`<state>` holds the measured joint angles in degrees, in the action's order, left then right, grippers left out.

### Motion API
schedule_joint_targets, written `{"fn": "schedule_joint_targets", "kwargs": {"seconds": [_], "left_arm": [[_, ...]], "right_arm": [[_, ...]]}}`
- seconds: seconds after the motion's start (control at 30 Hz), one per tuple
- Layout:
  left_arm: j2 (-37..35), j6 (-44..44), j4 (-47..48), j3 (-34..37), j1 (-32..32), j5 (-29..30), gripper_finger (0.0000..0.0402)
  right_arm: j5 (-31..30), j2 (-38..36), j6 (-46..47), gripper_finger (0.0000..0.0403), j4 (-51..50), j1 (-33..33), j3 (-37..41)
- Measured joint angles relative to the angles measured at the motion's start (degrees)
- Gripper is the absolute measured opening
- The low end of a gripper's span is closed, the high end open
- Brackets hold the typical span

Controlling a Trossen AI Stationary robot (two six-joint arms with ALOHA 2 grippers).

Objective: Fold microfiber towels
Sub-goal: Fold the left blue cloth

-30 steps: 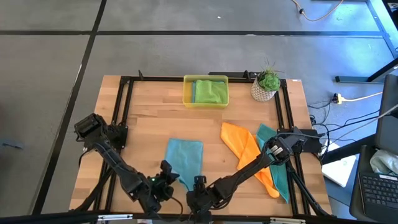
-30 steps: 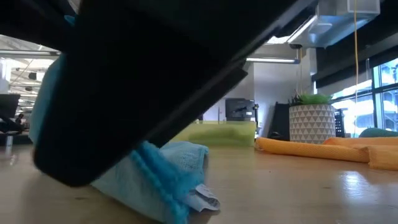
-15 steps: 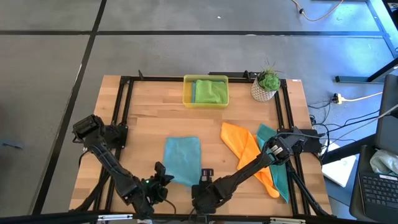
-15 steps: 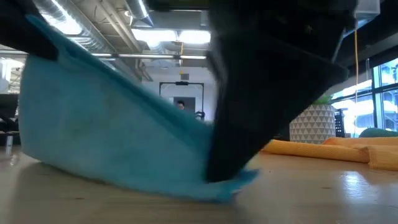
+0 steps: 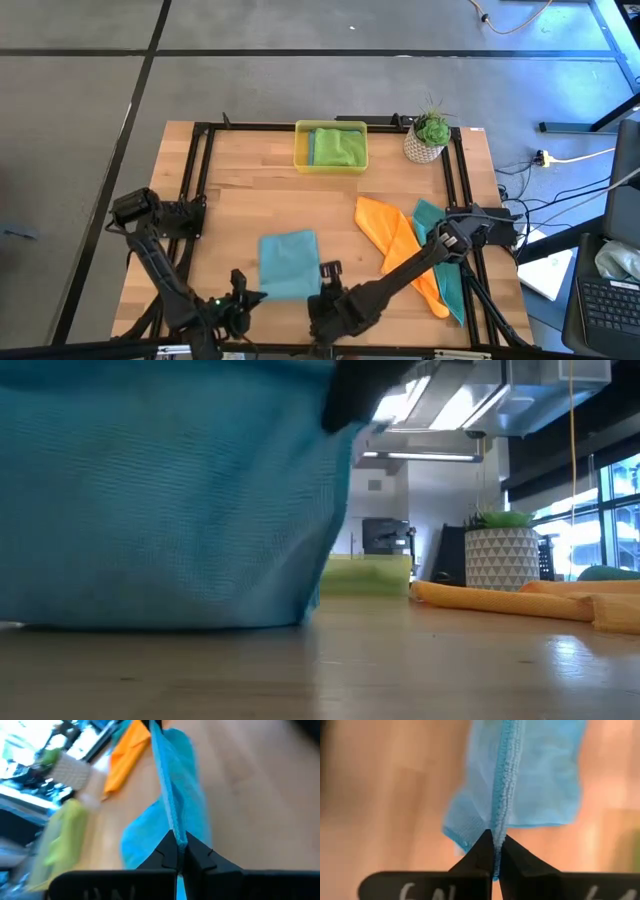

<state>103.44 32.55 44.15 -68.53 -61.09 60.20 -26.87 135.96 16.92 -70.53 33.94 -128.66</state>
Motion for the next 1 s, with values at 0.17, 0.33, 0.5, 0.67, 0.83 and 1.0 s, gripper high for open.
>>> {"fn": "schedule_joint_targets", "kwargs": {"seconds": [0.17, 0.33, 0.5, 0.67, 0.83, 1.0], "left_arm": [[0.0, 13.03, 12.47, 0.27, 1.36, 0.79, 0.0001], [0.0, 23.3, 18.91, 1.85, 3.02, 0.39, 0.0001], [0.0, 28.17, 18.69, 5.1, 4.78, -3.65, 0.0005], [0.0, 29.01, 18.35, 7.59, 6.09, -4.02, 0.0001], [0.0, 28.99, 18.1, 10.0, 8.5, -4.58, 0.0007], [0.0, 28.9, 17.83, 12.18, 11.0, -4.87, 0.001]], "right_arm": [[-2.25, 0.0, -4.01, 0.0008, -2.87, -4.19, 1.42], [-2.26, 0.02, -9.54, 0.0015, -0.72, -8.59, 3.85], [-1.91, 0.04, -13.33, 0.001, 3.31, -12.28, 7.14], [-1.49, 0.06, -16.59, 0.0011, 8.35, -15.14, 11.05], [-1.44, 0.11, -17.41, 0.0015, 10.64, -17.42, 13.71], [-1.38, 0.11, -18.32, 0.0008, 10.79, -19.1, 13.99]]}}
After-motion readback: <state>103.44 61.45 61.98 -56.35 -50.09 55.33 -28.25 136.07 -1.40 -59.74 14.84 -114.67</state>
